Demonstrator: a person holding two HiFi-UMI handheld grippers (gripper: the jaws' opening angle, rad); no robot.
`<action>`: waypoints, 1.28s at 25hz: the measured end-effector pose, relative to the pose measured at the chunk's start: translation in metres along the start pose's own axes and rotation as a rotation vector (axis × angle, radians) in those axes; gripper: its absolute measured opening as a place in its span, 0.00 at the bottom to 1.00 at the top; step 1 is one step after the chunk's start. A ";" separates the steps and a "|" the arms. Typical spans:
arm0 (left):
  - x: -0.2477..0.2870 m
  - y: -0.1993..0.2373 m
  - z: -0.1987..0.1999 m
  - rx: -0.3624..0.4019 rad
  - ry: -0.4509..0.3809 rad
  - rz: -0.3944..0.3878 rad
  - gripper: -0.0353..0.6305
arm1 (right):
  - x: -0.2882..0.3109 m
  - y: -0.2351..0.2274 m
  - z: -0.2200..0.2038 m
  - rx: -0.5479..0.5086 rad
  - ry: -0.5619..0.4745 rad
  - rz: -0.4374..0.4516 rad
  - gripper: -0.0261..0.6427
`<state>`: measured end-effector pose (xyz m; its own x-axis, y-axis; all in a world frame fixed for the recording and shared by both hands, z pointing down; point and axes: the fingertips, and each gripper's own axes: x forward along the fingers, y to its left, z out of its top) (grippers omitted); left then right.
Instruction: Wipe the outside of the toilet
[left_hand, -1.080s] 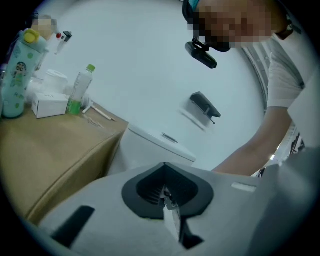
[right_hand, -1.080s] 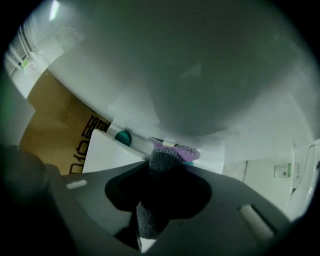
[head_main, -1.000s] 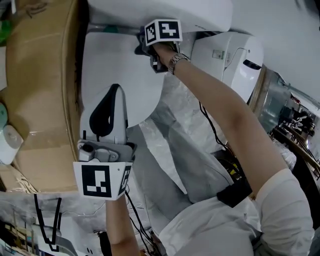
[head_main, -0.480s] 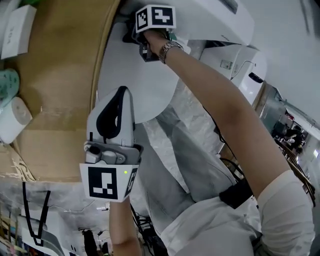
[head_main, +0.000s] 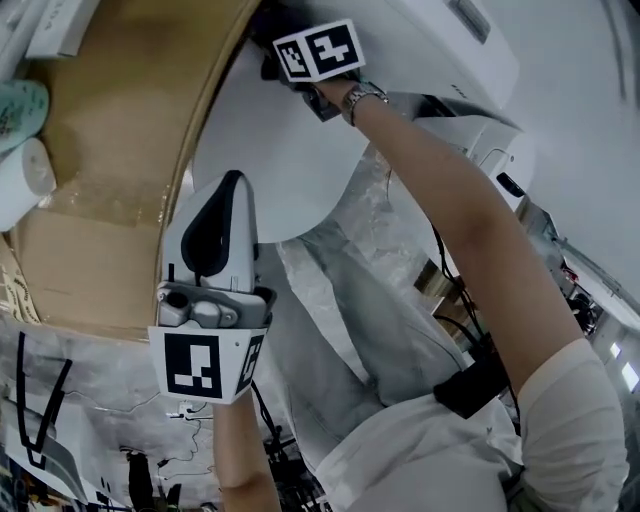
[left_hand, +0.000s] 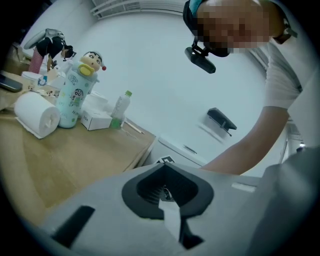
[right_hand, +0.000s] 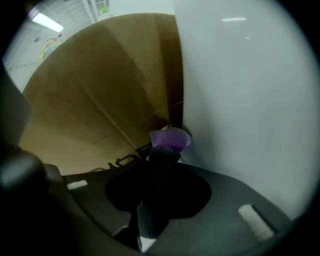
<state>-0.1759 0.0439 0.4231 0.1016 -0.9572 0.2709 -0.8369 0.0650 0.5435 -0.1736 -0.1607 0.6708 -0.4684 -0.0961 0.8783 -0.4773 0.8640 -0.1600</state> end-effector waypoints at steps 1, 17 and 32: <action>0.000 -0.003 -0.001 0.000 -0.008 0.016 0.06 | -0.002 -0.001 -0.006 -0.052 0.016 0.000 0.20; -0.030 -0.044 -0.041 -0.085 -0.162 0.321 0.06 | 0.017 0.004 -0.034 -0.379 0.074 0.043 0.19; -0.089 -0.026 -0.069 -0.145 -0.221 0.398 0.06 | 0.030 0.082 -0.073 -0.430 0.084 0.109 0.19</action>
<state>-0.1257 0.1468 0.4394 -0.3419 -0.8858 0.3138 -0.7020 0.4627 0.5414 -0.1723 -0.0565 0.7166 -0.4282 0.0316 0.9031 -0.0681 0.9954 -0.0672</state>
